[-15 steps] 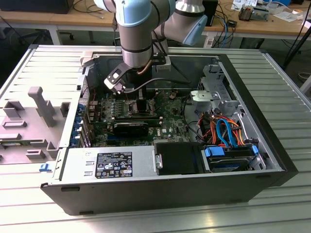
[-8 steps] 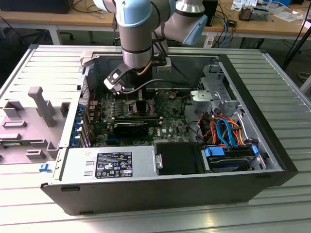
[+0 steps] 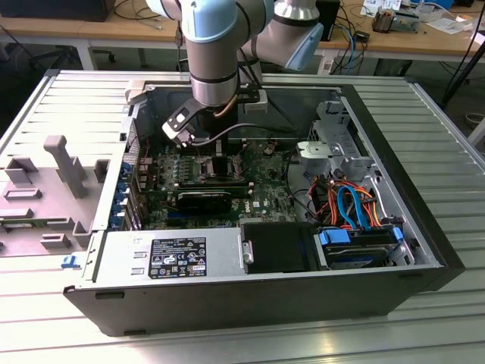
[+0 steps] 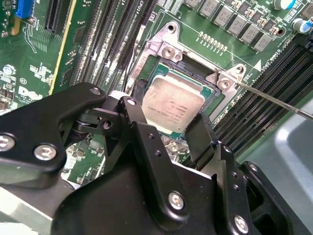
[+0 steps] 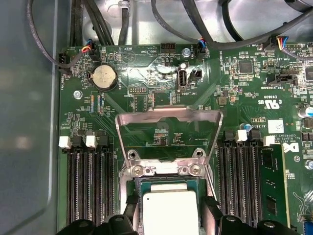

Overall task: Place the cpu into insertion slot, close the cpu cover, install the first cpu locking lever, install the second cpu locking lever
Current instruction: 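Place the cpu into insertion slot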

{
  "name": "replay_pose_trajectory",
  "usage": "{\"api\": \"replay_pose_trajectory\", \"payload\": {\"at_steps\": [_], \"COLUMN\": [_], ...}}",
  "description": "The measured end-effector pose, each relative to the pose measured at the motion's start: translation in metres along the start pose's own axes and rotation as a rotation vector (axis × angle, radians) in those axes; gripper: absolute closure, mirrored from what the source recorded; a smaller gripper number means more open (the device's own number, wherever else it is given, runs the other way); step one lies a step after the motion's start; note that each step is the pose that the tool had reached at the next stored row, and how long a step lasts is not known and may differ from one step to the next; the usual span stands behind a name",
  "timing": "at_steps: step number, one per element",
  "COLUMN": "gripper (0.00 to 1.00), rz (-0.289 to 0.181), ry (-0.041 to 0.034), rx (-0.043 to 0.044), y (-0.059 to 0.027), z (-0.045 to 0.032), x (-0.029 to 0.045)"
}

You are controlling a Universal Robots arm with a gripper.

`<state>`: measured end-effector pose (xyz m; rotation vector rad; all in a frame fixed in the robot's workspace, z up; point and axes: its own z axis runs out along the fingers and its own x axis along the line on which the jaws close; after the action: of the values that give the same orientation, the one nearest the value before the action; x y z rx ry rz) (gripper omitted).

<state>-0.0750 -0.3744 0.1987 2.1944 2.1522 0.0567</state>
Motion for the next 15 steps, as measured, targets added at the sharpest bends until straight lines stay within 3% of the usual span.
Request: {"api": "replay_pose_trajectory", "payload": {"at_steps": [15], "gripper": [0.39], "rz": [0.001], "ry": [0.0042], "rx": [0.0004], "y": [0.0004], "z": [-0.0014], "x": [0.0028]}}
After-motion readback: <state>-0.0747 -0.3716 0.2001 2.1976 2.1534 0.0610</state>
